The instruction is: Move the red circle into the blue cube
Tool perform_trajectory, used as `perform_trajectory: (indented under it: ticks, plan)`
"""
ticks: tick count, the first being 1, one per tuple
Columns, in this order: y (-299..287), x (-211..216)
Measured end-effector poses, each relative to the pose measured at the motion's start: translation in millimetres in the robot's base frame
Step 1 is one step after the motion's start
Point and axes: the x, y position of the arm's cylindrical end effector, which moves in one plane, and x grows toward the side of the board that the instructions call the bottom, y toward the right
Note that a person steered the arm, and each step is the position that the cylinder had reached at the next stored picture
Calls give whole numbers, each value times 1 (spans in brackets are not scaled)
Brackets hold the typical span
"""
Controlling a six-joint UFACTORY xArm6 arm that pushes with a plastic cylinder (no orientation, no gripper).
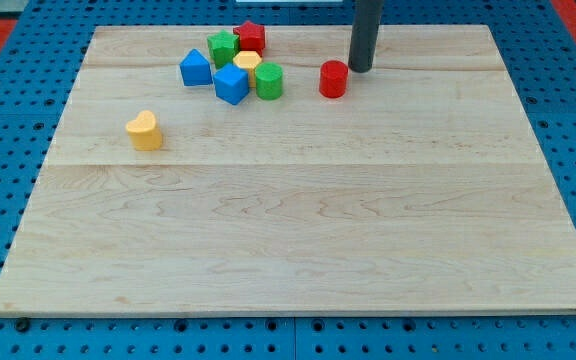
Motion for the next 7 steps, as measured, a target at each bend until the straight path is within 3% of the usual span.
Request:
perform_trajectory:
  ticks: [2,3,4,5,6,7]
  plan:
    - [-107,30]
    - [-82,41]
    - [-79,79]
    - [-145,80]
    - [-163,59]
    - [-160,72]
